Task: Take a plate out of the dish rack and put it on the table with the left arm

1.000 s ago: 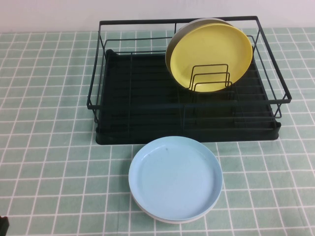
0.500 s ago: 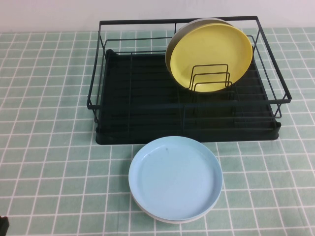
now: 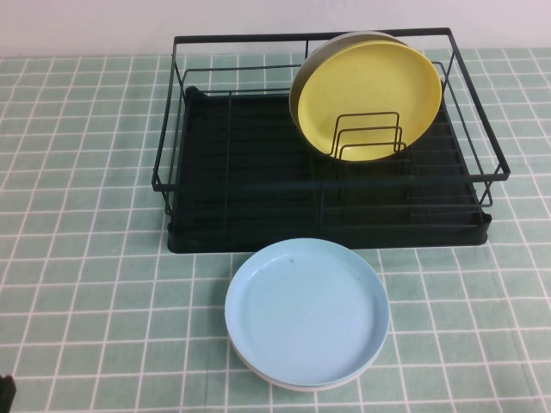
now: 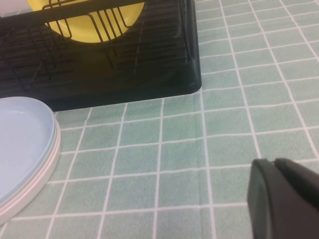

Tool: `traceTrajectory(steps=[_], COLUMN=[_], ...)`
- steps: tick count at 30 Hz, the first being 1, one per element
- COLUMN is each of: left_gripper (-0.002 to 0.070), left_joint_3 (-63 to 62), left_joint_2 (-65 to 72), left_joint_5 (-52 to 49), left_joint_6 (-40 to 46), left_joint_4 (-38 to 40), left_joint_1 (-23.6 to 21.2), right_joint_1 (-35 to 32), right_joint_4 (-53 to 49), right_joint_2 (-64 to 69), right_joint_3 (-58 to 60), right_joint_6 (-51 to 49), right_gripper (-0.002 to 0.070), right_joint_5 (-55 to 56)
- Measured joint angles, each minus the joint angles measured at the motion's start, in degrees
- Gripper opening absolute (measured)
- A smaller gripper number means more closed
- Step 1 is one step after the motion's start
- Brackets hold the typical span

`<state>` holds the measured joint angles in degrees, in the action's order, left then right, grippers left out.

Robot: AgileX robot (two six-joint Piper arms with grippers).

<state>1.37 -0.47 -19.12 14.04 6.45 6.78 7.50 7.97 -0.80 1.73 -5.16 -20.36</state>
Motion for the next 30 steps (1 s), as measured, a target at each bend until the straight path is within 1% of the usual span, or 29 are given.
traceTrajectory(steps=[1,2,4,6,8,9,12,16,19,22,26,28,30], left_gripper=[-0.0004,-0.0004,-0.0004,-0.0004,-0.0004,-0.0004,-0.0004,-0.0004,-0.0004,-0.0004,-0.0004,-0.0004,-0.0004], left_joint_3=[0.00,0.10,0.13,0.13,0.13,0.13,0.13,0.13,0.13,-3.70,-17.55,-25.31,-33.76], left_joint_2=[0.00,0.00,0.00,0.00,0.00,0.00,0.00,0.00,0.00,0.24,7.60,13.96,20.98], left_joint_5=[0.75,2.35,7.54,13.82,19.54,22.43,28.12,30.84,27.95,15.41,-6.62,-15.13,-22.65], left_joint_6=[-0.62,-2.30,-8.69,-15.24,-18.39,-19.31,-18.75,-18.20,-18.07,-16.37,-13.14,-9.01,-1.47], left_joint_4=[1.11,3.95,12.82,24.34,33.28,35.93,39.51,41.18,39.78,33.31,21.84,17.36,14.39], left_joint_1=[0.00,0.00,0.00,0.00,0.00,0.00,0.00,0.00,0.00,0.20,0.71,0.71,0.71], right_joint_1=[0.00,0.00,0.00,0.00,0.00,0.00,0.00,0.00,0.00,0.00,0.00,0.00,0.00], right_joint_4=[0.00,0.00,0.00,0.00,0.00,0.00,0.00,0.00,0.00,0.00,0.00,0.00,0.00], right_joint_2=[0.00,0.00,0.00,0.00,0.00,0.00,0.00,0.00,0.00,0.00,0.00,0.00,0.00], right_joint_3=[0.00,0.00,0.00,0.00,0.00,0.00,0.00,0.00,0.00,0.00,0.00,0.00,0.00], right_joint_6=[0.00,0.00,0.00,0.00,0.00,0.00,0.00,0.00,0.00,0.00,0.00,0.00,0.00], right_gripper=[-0.0018,-0.0018,-0.0018,-0.0018,-0.0018,-0.0018,-0.0018,-0.0018,-0.0018,-0.0018,-0.0018,-0.0018,-0.0018], right_joint_5=[0.00,0.00,0.00,0.00,0.00,0.00,0.00,0.00,0.00,0.00,0.00,0.00,0.00])
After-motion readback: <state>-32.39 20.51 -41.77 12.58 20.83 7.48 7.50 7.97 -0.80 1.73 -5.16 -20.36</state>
